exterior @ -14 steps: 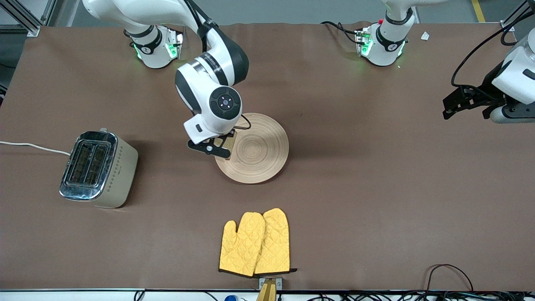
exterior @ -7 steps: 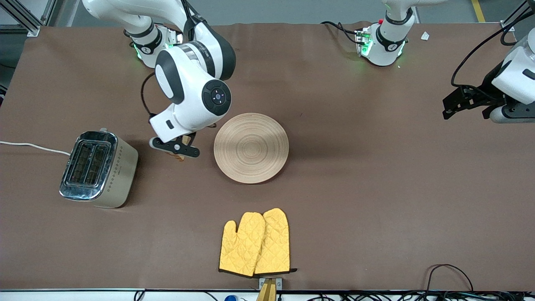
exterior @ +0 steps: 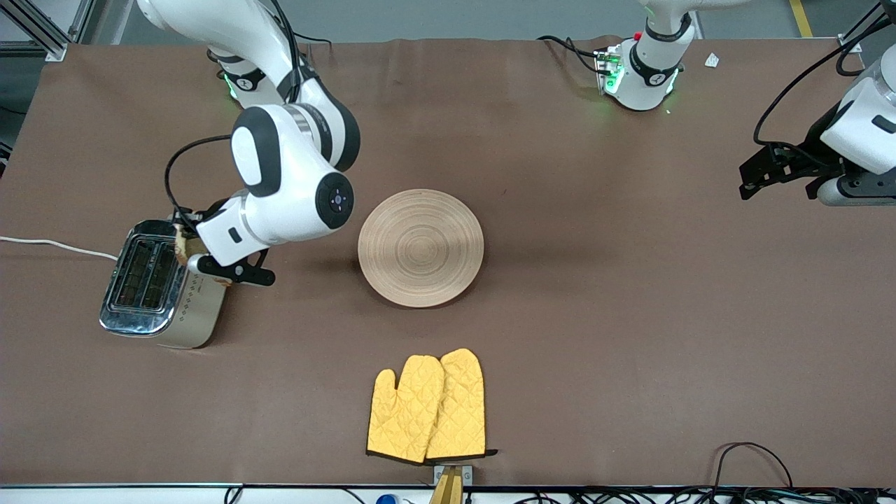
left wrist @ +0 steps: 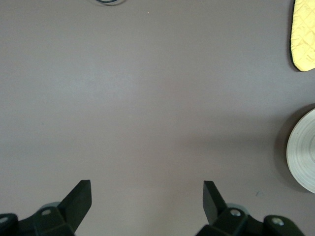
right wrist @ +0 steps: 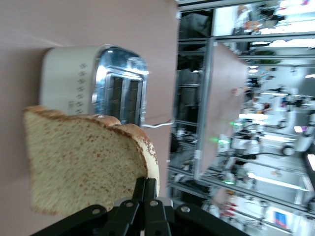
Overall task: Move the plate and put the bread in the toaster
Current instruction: 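Lift the bread with the right gripper and carry it to the toaster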
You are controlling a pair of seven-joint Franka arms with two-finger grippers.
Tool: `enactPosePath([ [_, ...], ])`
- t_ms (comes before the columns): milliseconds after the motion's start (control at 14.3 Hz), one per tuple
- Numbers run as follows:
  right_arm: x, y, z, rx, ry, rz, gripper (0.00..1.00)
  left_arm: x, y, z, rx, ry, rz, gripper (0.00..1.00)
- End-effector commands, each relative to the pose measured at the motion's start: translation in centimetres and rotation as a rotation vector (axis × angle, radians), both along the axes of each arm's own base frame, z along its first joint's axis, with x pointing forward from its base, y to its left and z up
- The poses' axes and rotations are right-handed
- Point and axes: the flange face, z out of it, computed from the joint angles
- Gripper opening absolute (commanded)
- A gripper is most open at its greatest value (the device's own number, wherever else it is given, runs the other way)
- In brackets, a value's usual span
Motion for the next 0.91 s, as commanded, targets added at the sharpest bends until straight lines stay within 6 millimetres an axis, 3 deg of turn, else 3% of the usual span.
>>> enactPosePath([
  [0, 0.8, -2.8, -1.1, -0.076, 0.030, -0.006, 0.00, -0.5, -0.8, 0.2, 0.001, -0.001, -0.002, 1.00],
  [209, 2.3, -5.5, -2.5, -0.119, 0.017, -0.046, 0.00, -0.5, -0.9, 0.2, 0.001, 0.000, -0.002, 1.00],
  [488, 3.5, -9.9, -2.3, -0.158, -0.005, -0.108, 0.00, -0.5, -1.2, 0.1, 0.001, 0.002, -0.007, 1.00],
  [837, 3.9, -10.5, -4.2, -0.182, -0.046, -0.132, 0.00, -0.5, -1.4, -0.1, 0.001, 0.005, -0.011, 1.00],
])
